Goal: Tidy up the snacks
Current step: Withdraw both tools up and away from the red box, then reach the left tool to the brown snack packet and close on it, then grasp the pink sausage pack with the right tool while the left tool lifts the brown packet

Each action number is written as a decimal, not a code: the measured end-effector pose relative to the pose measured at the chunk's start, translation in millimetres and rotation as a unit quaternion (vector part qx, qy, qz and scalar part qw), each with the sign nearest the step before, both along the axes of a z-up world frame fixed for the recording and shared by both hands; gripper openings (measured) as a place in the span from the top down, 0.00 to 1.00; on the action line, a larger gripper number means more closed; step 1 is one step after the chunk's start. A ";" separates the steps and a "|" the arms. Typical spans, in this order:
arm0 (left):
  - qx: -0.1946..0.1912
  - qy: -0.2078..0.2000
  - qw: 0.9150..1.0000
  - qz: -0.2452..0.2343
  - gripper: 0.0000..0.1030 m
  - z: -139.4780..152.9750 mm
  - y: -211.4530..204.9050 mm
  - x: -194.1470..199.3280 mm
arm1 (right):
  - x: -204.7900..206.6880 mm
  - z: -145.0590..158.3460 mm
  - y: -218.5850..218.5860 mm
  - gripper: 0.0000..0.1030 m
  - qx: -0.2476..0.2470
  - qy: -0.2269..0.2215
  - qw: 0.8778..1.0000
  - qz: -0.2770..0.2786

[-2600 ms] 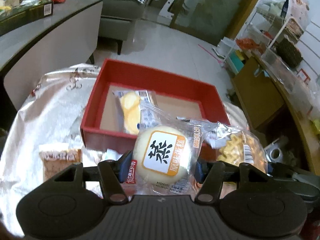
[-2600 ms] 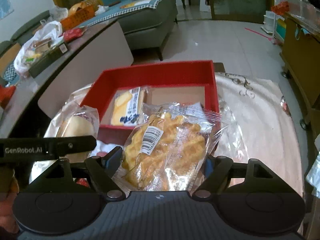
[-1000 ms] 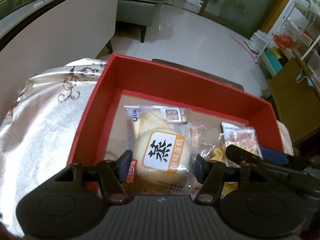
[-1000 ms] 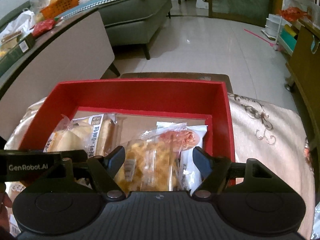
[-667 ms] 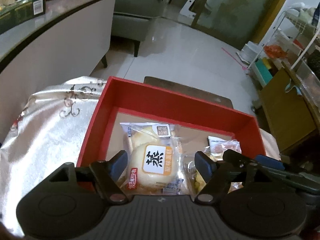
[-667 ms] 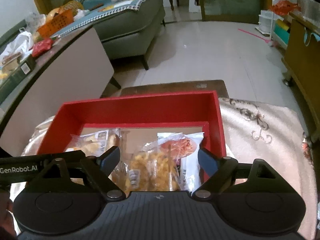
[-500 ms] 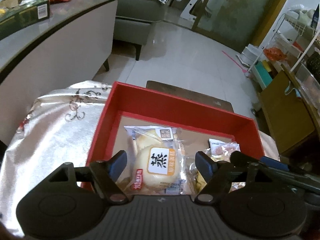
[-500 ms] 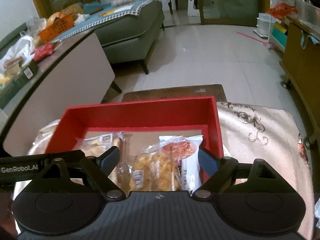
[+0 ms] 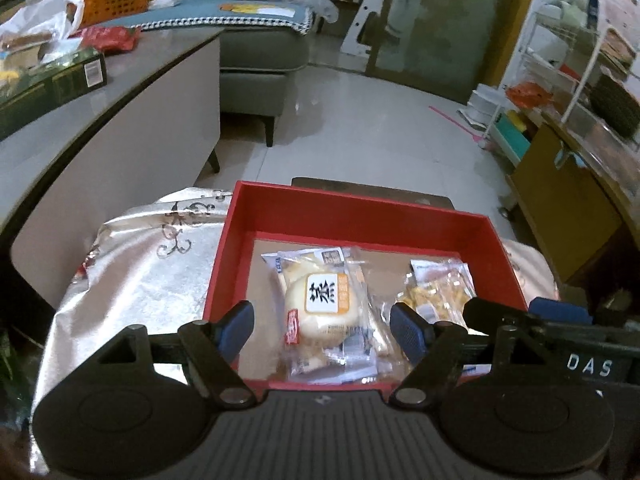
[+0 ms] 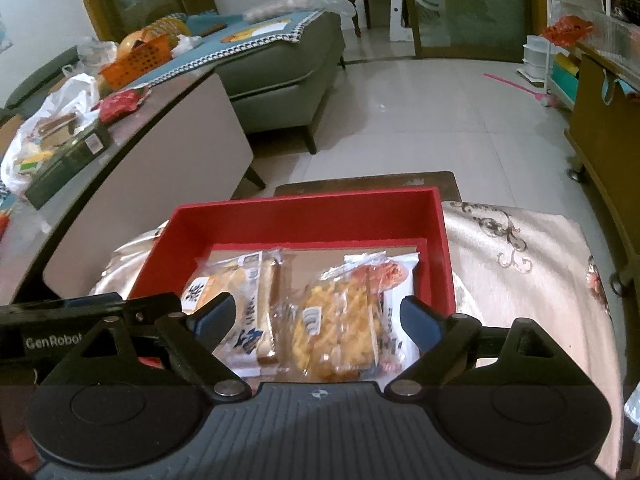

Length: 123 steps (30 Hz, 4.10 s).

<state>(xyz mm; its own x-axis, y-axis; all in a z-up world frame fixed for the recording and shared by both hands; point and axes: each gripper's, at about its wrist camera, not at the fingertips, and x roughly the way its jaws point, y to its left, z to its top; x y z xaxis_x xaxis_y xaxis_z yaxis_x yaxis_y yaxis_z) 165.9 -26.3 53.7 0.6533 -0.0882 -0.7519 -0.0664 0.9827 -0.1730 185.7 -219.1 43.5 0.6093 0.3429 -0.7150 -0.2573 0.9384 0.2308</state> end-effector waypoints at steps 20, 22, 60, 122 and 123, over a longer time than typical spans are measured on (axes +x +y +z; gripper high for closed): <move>-0.019 0.032 0.999 0.024 0.34 -0.5 56.7 -89.5 | -70.8 -6.2 6.5 0.07 -0.007 0.035 0.998 0.043; -0.016 0.042 0.999 0.032 0.34 -4.5 60.5 -96.9 | -75.9 -7.7 7.3 0.07 -0.006 0.041 0.998 0.049; -0.020 0.142 0.980 0.136 0.20 -74.4 76.2 -66.0 | -93.7 -31.0 -5.3 0.00 -0.009 0.095 0.993 0.069; -0.104 0.121 0.978 0.134 0.61 -51.0 103.4 -100.0 | -61.7 -74.7 117.2 0.23 -0.117 0.111 0.980 0.118; -0.111 0.123 0.977 0.132 0.59 -52.4 102.7 -99.1 | -62.6 -71.6 110.9 0.26 -0.113 0.110 0.981 0.114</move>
<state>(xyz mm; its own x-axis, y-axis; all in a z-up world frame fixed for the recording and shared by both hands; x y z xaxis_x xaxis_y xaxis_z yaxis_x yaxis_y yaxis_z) 66.7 76.5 1.3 0.4766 -0.1206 -0.8708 -0.3785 0.8659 -0.3271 123.0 -108.2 -28.1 0.3575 0.2697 -0.8941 -0.4344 0.8955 0.0964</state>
